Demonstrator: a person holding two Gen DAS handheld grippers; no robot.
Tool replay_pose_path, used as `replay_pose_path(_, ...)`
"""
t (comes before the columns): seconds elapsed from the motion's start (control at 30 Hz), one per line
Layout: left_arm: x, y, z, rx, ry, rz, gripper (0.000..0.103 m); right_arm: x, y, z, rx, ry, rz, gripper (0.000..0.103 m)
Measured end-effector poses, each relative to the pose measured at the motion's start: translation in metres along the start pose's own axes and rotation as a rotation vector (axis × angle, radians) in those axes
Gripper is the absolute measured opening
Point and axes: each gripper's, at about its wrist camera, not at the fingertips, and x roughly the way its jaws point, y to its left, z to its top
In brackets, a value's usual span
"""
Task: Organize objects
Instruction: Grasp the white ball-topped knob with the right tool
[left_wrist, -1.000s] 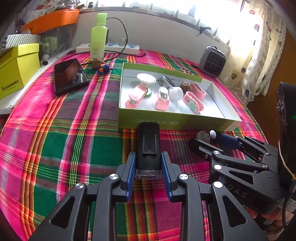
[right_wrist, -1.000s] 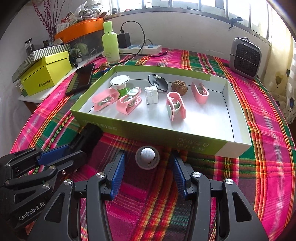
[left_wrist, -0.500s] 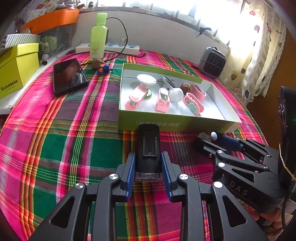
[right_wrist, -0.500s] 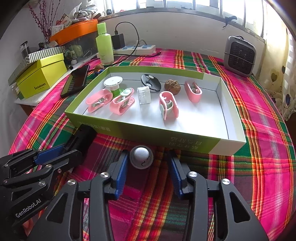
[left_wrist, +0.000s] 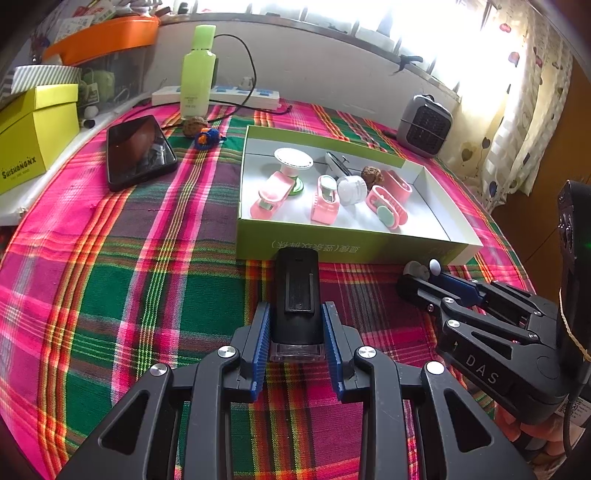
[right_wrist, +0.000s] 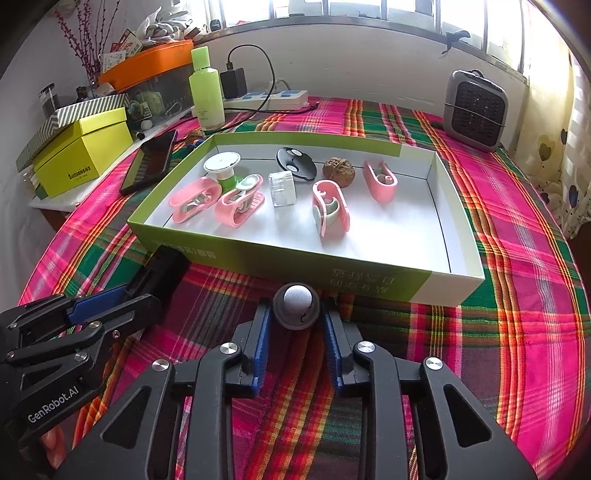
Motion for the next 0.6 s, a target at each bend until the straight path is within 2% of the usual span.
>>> replay_pose_path(0.6, 0.0, 0.0, 0.0, 0.01, -0.001, 0.015, 0.026, -0.007, -0.004, -0.011, 0.008, -0.002, 0.011, 0.027)
